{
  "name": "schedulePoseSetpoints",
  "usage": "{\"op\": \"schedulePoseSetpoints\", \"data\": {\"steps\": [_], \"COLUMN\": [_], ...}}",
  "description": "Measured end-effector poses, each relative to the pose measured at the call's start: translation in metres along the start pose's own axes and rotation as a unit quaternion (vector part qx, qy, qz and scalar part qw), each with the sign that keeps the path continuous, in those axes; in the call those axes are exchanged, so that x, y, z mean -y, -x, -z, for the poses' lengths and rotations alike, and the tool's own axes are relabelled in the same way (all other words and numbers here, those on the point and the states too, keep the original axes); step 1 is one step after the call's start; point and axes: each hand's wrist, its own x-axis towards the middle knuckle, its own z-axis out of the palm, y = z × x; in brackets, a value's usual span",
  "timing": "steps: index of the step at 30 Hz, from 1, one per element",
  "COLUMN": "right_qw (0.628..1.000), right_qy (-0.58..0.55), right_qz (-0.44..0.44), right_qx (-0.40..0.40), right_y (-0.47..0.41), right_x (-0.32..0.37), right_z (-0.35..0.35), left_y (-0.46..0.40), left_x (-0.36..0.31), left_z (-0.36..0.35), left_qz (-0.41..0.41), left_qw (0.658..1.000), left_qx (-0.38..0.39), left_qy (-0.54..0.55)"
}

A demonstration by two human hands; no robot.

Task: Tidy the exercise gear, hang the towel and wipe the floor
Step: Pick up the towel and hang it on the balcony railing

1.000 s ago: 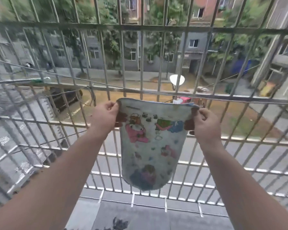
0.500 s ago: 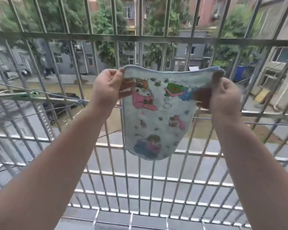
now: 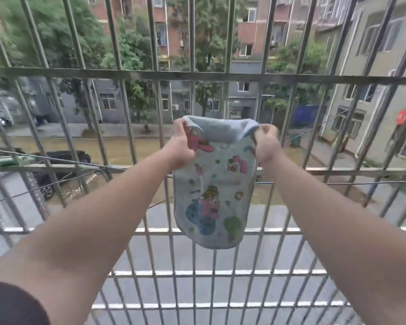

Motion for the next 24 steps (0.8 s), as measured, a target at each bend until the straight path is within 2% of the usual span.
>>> {"op": "schedulePoseSetpoints", "data": {"steps": [4,6,8,10,12,14,17,20,24], "right_qw": [0.999,0.995,0.981,0.945,0.891,0.848,0.82,0.775,0.748], "right_qy": [0.028,0.075,0.176,0.311,0.438,0.512,0.542,0.57,0.582], "right_qz": [-0.026,-0.031,-0.025,-0.006,0.011,0.031,0.064,0.124,0.211], "right_qx": [0.033,0.059,0.078,0.104,0.121,0.134,0.174,0.243,0.24], "right_y": [0.018,0.019,0.019,0.019,0.023,0.025,0.027,0.034,0.036], "right_x": [-0.022,-0.037,-0.056,-0.073,-0.082,-0.085,-0.09,-0.1,-0.105], "right_z": [-0.022,-0.027,-0.025,-0.023,-0.021,-0.017,-0.003,0.017,0.031], "left_y": [-0.003,-0.002,0.001,0.006,0.011,0.015,0.021,0.025,0.029], "left_x": [0.025,0.034,0.048,0.063,0.075,0.077,0.078,0.086,0.09], "left_z": [-0.024,-0.031,-0.037,-0.043,-0.046,-0.047,-0.044,-0.043,-0.043], "left_qz": [0.051,0.057,0.065,0.073,0.062,0.038,-0.002,-0.049,-0.069], "left_qw": [0.998,0.995,0.992,0.988,0.983,0.976,0.974,0.964,0.956], "left_qx": [0.037,0.054,0.078,0.107,0.133,0.157,0.172,0.175,0.165], "left_qy": [-0.027,-0.056,-0.079,-0.081,-0.115,-0.143,-0.149,-0.195,-0.233]}}
